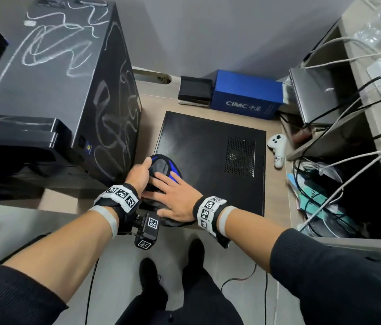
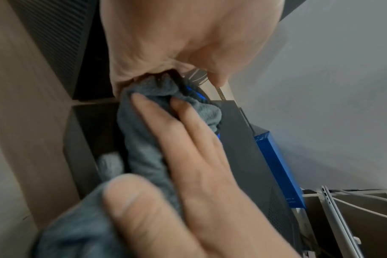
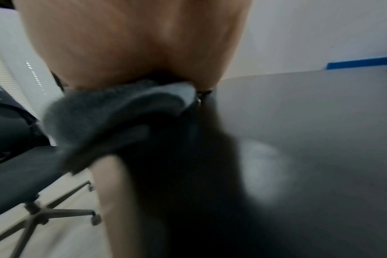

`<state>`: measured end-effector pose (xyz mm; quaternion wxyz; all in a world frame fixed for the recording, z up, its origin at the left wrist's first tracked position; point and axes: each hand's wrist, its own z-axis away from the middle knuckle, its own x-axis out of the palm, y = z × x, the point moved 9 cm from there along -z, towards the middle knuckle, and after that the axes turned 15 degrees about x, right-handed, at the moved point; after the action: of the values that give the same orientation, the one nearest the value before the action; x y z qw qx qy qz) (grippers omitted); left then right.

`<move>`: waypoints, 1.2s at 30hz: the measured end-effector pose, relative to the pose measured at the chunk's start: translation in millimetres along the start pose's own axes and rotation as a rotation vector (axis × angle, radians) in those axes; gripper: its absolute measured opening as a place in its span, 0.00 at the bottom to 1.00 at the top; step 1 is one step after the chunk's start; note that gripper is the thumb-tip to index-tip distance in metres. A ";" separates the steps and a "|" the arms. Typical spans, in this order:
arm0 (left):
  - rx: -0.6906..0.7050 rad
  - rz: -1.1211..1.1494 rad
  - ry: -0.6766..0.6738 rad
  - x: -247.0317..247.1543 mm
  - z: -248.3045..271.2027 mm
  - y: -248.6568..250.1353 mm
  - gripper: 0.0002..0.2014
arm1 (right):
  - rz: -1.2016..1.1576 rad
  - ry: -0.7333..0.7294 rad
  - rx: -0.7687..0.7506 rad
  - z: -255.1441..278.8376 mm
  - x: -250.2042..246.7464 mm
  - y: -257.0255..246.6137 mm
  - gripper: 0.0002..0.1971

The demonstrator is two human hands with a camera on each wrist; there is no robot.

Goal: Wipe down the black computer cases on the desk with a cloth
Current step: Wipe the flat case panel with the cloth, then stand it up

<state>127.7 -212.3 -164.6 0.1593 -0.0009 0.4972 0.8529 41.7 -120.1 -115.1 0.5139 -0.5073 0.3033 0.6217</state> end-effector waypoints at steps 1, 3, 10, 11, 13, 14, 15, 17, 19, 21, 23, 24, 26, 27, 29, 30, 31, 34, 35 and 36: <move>0.018 -0.024 0.021 -0.8 0.3 1.1 0.38 | 0.001 -0.003 0.021 -4.2 -2.2 12.7 0.34; 0.039 -0.068 0.048 4.8 6.7 11.8 0.35 | -0.015 -0.005 0.139 -15.5 -12.2 57.5 0.34; -0.086 -0.114 0.067 20.3 -2.8 -14.9 0.49 | -0.166 -0.006 0.713 -0.1 -42.2 269.0 0.38; -0.092 -0.103 0.058 21.9 -0.5 -14.6 0.53 | -0.189 -0.002 0.766 10.9 -40.3 284.6 0.38; -0.098 -0.082 0.044 22.0 -0.2 -15.1 0.62 | -0.201 0.014 0.819 35.6 -34.4 294.5 0.38; -0.106 -0.074 0.041 20.2 -2.1 -15.6 0.66 | -0.200 0.025 0.830 47.4 -30.3 293.0 0.38; -0.120 -0.075 0.039 17.4 -3.1 -18.0 0.68 | -0.206 0.033 0.840 58.1 -25.6 289.1 0.38; -0.144 -0.078 0.034 11.8 -1.4 -29.3 0.70 | -0.236 0.042 0.875 86.3 -15.6 276.6 0.38; -0.166 -0.080 0.030 5.2 -1.8 -48.4 0.71 | -0.264 0.062 0.885 109.3 -4.2 260.3 0.38; -0.161 -0.095 0.004 3.6 3.6 -58.8 0.73 | -0.278 0.084 0.909 134.7 7.7 235.9 0.38; -0.108 -0.096 -0.039 10.8 18.3 -45.5 0.69 | -0.284 0.079 0.942 154.1 20.0 206.5 0.38; -0.070 -0.078 -0.056 15.2 28.7 -33.3 0.66 | -0.283 0.071 0.949 159.7 25.1 189.7 0.38; -0.061 -0.045 -0.093 28.7 45.8 -25.0 0.62 | -0.280 0.063 0.919 161.4 32.0 158.4 0.37; -0.075 -0.020 -0.117 35.1 52.3 -27.5 0.62 | -0.280 0.057 0.892 158.5 34.0 142.0 0.36; -0.121 0.017 -0.162 49.2 54.8 -46.9 0.67 | -0.283 0.045 0.851 147.6 35.0 116.4 0.36; -0.125 0.037 -0.172 55.8 38.0 -70.1 0.70 | -0.292 0.042 0.831 140.4 33.0 106.7 0.35; -0.136 0.098 -0.203 61.0 20.1 -94.3 0.71 | -0.302 0.038 0.797 129.8 30.3 94.5 0.35; -0.155 0.257 -0.270 68.4 -1.0 -126.4 0.68 | -0.290 0.023 0.606 91.0 18.5 48.8 0.34; -0.158 0.291 -0.272 73.3 -1.8 -132.0 0.69 | -0.267 0.009 0.537 78.1 16.7 33.3 0.34; -0.163 0.285 -0.239 72.7 1.3 -129.8 0.71 | -0.241 -0.009 0.472 65.1 15.2 18.9 0.34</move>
<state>94.2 -132.5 -285.6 0.0944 0.1579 0.3990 0.8983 3.7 -61.9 -112.5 0.6896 -0.4032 0.3750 0.4704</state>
